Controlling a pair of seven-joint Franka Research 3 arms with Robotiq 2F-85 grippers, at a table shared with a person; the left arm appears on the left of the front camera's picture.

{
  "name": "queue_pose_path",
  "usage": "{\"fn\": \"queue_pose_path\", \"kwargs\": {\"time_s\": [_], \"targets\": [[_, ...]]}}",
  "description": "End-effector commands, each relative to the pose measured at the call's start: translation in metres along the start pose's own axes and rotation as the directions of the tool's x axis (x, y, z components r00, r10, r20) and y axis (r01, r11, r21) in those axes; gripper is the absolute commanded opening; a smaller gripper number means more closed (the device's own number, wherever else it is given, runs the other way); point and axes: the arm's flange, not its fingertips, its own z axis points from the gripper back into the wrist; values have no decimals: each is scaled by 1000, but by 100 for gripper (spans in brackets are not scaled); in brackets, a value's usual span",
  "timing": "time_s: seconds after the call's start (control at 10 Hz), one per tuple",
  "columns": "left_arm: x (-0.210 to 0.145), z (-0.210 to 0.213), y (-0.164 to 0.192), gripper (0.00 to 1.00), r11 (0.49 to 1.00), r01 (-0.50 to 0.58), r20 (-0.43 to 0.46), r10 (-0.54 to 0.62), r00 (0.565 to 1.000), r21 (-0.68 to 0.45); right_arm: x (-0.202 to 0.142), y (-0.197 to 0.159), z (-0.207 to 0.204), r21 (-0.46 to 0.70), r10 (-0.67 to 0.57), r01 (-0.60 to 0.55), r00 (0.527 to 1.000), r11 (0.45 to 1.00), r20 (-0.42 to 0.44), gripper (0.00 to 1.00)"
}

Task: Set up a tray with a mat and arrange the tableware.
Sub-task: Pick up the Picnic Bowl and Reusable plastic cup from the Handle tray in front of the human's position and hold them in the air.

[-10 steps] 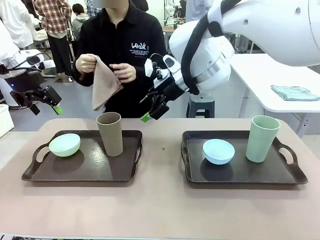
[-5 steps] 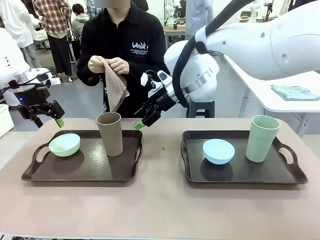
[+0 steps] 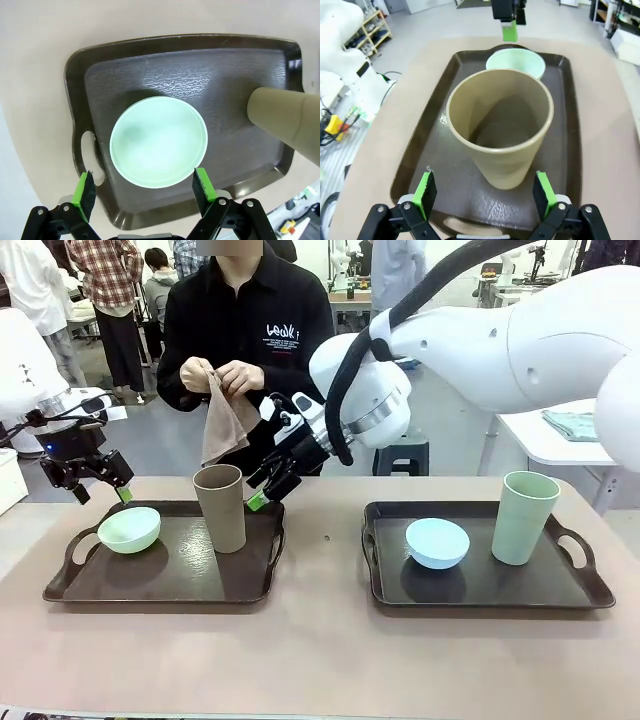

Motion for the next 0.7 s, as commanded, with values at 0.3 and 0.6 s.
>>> {"fn": "queue_pose_path", "kwargs": {"time_s": [0.3, 0.6], "targets": [[1, -18, 2, 100, 998, 64, -31, -65, 997, -14, 17, -22, -20, -23, 3, -5, 993, 1000, -118, 100], [-2, -36, 4, 100, 997, 70, -62, -71, 996, -12, 19, -31, -31, -17, 11, -14, 993, 1000, -120, 100]]}}
